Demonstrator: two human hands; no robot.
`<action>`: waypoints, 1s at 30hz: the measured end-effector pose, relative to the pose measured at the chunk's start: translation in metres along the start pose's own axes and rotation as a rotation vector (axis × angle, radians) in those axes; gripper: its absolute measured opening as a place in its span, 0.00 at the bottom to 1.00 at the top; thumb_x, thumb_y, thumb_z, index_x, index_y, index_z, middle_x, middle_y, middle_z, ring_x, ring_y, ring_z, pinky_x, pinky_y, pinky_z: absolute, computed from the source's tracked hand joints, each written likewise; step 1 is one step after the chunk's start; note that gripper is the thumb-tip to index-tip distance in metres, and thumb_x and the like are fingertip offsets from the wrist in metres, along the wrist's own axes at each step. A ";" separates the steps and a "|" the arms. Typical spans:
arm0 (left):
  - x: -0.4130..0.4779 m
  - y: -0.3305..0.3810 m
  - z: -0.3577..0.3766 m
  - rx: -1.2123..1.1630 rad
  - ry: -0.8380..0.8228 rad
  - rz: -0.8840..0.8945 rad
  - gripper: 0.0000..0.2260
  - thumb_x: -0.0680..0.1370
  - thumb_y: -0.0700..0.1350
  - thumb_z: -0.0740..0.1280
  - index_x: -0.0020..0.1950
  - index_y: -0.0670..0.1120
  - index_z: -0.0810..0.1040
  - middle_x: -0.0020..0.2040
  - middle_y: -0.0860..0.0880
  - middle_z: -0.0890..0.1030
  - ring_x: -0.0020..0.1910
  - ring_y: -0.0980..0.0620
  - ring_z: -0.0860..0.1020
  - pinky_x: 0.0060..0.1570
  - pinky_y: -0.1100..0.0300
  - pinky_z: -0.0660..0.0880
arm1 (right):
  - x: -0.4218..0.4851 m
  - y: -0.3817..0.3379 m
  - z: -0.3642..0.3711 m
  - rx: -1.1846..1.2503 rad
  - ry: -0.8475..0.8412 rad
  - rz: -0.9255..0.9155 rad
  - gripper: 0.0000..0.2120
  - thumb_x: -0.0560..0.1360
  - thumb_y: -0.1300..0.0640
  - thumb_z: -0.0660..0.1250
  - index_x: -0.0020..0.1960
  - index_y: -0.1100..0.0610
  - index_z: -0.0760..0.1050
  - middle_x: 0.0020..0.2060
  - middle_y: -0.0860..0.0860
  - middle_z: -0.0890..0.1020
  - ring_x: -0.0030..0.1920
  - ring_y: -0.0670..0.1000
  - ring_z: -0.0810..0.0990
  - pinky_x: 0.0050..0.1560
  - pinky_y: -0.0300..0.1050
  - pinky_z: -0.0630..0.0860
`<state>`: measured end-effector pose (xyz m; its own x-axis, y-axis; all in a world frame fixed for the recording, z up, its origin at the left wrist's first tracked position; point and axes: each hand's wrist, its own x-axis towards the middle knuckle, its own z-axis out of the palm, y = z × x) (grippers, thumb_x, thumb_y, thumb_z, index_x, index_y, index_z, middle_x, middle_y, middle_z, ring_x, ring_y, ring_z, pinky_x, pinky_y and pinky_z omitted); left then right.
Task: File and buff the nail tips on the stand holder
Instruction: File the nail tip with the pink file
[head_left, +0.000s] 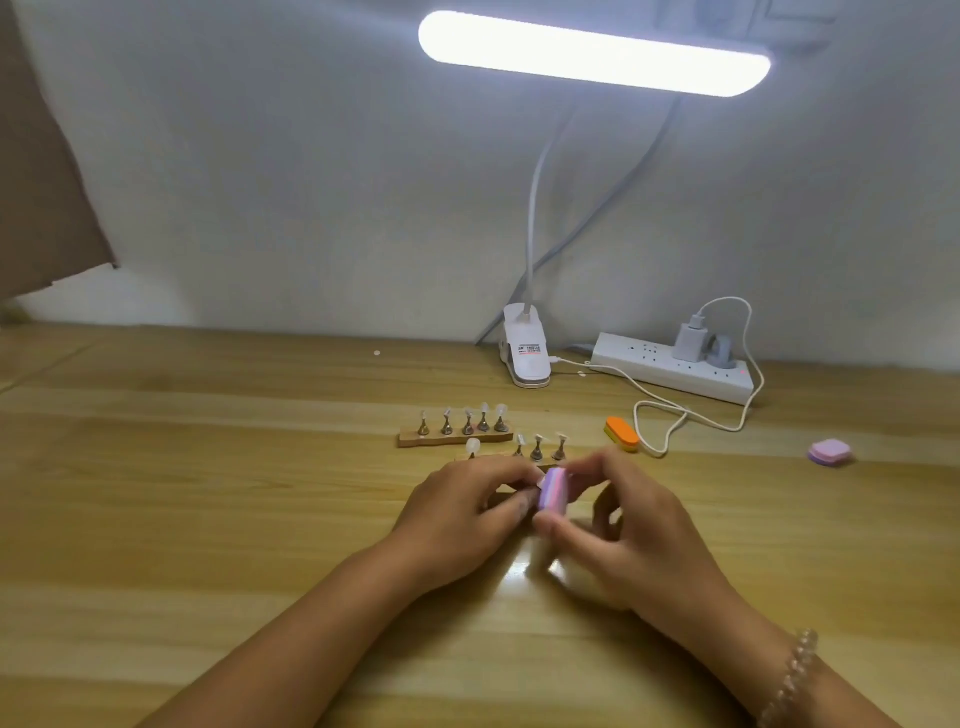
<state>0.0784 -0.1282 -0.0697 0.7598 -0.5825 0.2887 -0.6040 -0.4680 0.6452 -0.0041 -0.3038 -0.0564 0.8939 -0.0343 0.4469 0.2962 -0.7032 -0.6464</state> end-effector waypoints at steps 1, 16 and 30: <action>0.000 0.000 0.000 0.008 -0.009 0.003 0.08 0.79 0.48 0.65 0.54 0.58 0.81 0.47 0.63 0.81 0.37 0.64 0.73 0.39 0.59 0.68 | -0.002 -0.002 0.002 -0.044 -0.038 -0.037 0.16 0.67 0.41 0.72 0.49 0.46 0.72 0.45 0.38 0.79 0.34 0.48 0.77 0.37 0.47 0.77; 0.001 0.003 -0.002 0.095 -0.048 -0.040 0.11 0.80 0.48 0.64 0.60 0.60 0.79 0.54 0.60 0.80 0.43 0.59 0.74 0.44 0.57 0.71 | 0.004 0.003 0.004 -0.026 0.019 -0.002 0.17 0.67 0.34 0.69 0.45 0.45 0.72 0.42 0.37 0.81 0.33 0.47 0.78 0.35 0.48 0.76; 0.000 0.002 -0.001 0.068 -0.014 -0.047 0.08 0.81 0.48 0.63 0.57 0.58 0.79 0.45 0.65 0.77 0.41 0.62 0.72 0.39 0.60 0.65 | 0.006 0.002 0.007 -0.027 0.052 0.035 0.15 0.68 0.37 0.69 0.48 0.45 0.74 0.46 0.38 0.80 0.34 0.46 0.75 0.38 0.47 0.75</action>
<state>0.0774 -0.1291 -0.0675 0.7844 -0.5681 0.2490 -0.5832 -0.5388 0.6079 0.0041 -0.3006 -0.0596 0.8844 -0.0955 0.4568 0.2555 -0.7201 -0.6451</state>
